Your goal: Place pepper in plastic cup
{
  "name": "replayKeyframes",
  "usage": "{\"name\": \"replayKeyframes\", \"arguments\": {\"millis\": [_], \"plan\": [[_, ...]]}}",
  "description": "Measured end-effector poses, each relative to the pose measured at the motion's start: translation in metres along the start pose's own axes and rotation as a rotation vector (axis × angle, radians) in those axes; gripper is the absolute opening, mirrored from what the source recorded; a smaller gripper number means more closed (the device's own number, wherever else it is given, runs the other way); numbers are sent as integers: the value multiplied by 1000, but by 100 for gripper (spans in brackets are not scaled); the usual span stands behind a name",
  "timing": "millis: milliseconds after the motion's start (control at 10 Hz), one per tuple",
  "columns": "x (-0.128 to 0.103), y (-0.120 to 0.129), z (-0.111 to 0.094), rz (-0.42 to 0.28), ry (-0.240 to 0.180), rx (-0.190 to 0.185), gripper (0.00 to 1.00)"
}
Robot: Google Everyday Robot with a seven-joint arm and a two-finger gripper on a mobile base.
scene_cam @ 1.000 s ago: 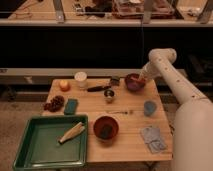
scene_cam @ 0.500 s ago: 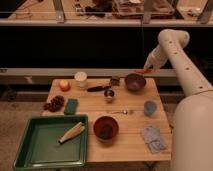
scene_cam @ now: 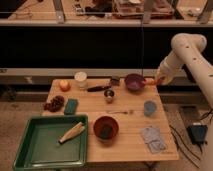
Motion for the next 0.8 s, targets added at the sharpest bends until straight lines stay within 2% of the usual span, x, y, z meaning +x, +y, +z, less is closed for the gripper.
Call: {"name": "replayKeyframes", "arguments": {"millis": [200, 600, 800], "plan": [[-27, 26, -12, -49, -3, -43, 8], [-43, 41, -9, -87, -17, -90, 8], [-53, 51, -6, -108, -11, -118, 8]]}}
